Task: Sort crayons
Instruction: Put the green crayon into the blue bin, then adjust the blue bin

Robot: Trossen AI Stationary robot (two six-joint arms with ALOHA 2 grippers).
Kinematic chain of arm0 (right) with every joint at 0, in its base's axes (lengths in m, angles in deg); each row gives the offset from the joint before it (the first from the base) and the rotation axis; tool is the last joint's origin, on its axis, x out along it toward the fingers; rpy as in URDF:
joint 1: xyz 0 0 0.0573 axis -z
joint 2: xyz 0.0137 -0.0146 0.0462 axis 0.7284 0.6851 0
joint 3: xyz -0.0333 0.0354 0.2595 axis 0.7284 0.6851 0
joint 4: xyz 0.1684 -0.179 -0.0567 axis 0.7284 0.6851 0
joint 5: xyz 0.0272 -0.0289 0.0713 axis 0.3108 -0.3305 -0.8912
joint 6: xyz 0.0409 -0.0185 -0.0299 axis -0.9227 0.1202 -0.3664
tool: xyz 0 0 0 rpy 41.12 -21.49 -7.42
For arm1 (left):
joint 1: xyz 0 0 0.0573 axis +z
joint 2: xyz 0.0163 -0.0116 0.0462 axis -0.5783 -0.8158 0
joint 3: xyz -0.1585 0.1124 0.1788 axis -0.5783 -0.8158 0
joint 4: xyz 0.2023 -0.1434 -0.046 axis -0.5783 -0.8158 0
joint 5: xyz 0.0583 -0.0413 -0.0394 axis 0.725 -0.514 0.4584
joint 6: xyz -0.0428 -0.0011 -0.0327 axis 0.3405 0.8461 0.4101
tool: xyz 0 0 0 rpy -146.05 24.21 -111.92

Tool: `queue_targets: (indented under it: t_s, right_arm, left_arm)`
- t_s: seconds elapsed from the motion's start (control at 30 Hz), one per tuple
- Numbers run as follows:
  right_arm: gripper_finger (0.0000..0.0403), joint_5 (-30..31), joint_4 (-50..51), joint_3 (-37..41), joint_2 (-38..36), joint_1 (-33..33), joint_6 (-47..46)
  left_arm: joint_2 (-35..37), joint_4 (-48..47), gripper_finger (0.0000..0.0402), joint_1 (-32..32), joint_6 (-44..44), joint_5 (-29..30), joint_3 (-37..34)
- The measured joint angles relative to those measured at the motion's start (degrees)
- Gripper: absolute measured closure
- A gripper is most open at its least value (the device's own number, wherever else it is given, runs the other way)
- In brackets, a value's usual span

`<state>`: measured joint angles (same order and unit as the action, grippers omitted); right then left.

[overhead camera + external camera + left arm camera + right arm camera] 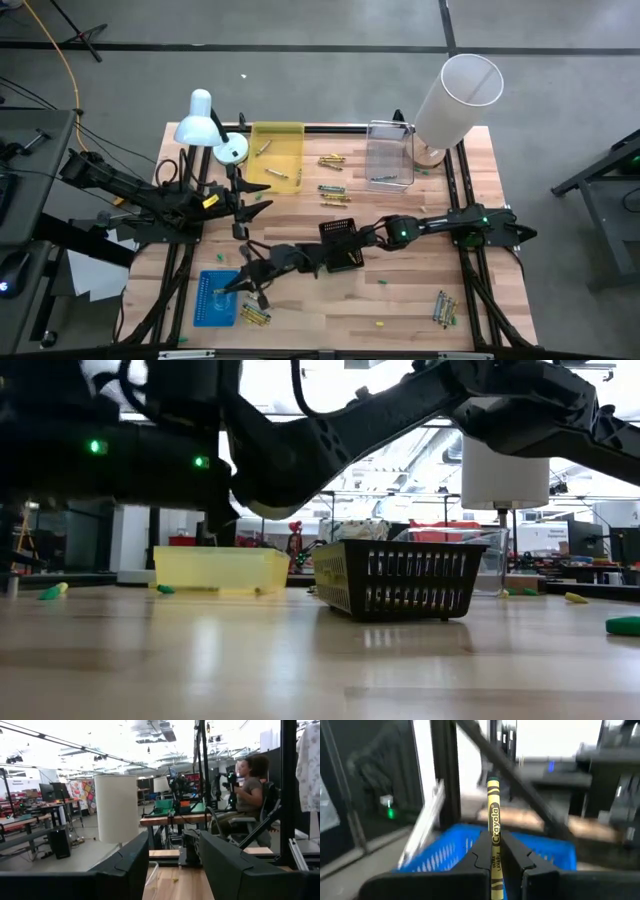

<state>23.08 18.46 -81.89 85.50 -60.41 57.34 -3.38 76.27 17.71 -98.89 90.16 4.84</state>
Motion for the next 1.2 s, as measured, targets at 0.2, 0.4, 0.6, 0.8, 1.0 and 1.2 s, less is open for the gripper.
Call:
queue_targets:
  t_s: [0.2,0.4,0.6,0.8,1.0,1.2]
  right_arm:
    - [0.0396,-0.4,-3.2,0.0,-0.1,-0.7,3.3]
    - [0.0395,1.5,-0.1,0.0,-0.1,-0.4,4.4]
    - [0.0395,2.2,0.4,0.0,-0.1,-0.1,3.5]
    - [0.0355,2.1,0.3,0.0,-0.1,0.3,0.3]
    - [0.0273,1.9,0.3,0.0,-0.1,1.1,-1.1]
    - [0.0236,2.4,0.4,0.0,-0.1,2.1,-0.6]
  left_arm:
    - [0.0,0.2,0.0241,0.0,0.0,0.0,0.0]
    - [0.0,-0.6,0.0241,0.0,0.0,0.0,0.0]
    - [0.0,-0.5,0.0241,0.0,0.0,0.0,0.0]
    - [0.0,-0.5,0.0241,0.0,0.0,0.0,0.0]
    - [0.0,-0.5,0.0241,0.0,0.0,0.0,0.0]
    - [0.0,-1.4,0.0241,0.0,0.6,0.0,0.0]
